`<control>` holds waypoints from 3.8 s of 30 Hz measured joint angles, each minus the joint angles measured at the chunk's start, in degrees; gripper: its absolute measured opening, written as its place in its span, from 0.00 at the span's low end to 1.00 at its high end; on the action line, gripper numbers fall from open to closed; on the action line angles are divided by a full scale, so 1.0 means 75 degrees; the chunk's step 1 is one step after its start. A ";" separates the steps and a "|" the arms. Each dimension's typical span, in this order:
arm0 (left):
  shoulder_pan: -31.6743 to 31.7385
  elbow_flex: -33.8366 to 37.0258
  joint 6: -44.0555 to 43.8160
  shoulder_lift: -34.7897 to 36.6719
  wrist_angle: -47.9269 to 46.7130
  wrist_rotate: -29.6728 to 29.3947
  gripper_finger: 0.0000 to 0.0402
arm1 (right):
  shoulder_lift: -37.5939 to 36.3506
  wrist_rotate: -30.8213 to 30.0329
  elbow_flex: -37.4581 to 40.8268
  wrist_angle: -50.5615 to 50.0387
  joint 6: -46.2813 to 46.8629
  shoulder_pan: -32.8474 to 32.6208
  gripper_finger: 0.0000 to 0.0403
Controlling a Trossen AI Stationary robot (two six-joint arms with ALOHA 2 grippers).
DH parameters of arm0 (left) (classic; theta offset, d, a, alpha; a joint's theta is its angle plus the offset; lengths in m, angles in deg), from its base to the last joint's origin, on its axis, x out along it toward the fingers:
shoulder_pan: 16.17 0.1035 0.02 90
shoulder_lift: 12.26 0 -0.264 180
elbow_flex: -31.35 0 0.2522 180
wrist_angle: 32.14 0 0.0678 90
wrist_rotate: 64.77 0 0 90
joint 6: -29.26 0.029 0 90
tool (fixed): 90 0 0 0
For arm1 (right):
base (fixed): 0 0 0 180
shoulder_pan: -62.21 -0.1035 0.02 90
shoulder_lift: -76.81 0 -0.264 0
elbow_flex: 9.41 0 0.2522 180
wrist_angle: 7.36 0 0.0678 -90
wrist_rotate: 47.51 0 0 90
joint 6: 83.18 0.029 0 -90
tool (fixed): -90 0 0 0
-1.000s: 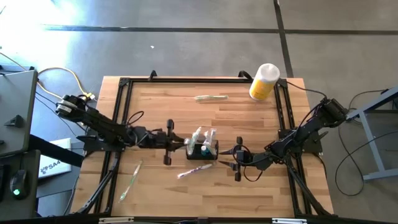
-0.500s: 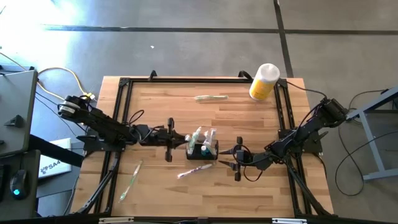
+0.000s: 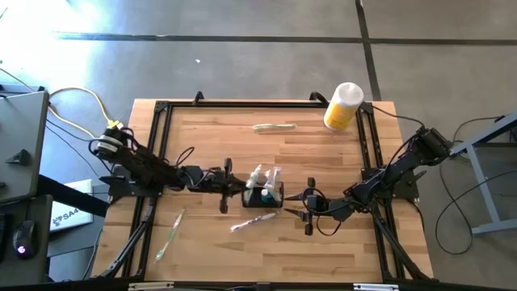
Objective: Pick & Place toothbrushing station
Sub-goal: Put the green toothbrush into the black wire organizer
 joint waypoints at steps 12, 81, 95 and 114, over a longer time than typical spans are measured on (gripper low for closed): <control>0.0000 -0.0009 -0.0117 -0.0716 0.0553 -0.0003 0.03 | 0.0000 0.0000 0.0000 0.0000 0.0004 0.0000 0.36; 0.0000 -0.0289 0.0759 -0.0749 0.0387 0.0484 0.30 | 0.0003 0.0003 0.0000 -0.0036 -0.0019 0.0002 0.36; 0.0000 -0.0286 0.1991 0.0441 -0.0623 -0.0251 0.30 | 0.0003 0.0003 0.0000 -0.0062 -0.0019 0.0003 0.36; -0.0003 -0.0289 0.1207 0.4961 -0.5389 -0.0107 0.30 | 0.0003 0.0006 -0.0003 -0.0122 0.0007 0.0001 0.36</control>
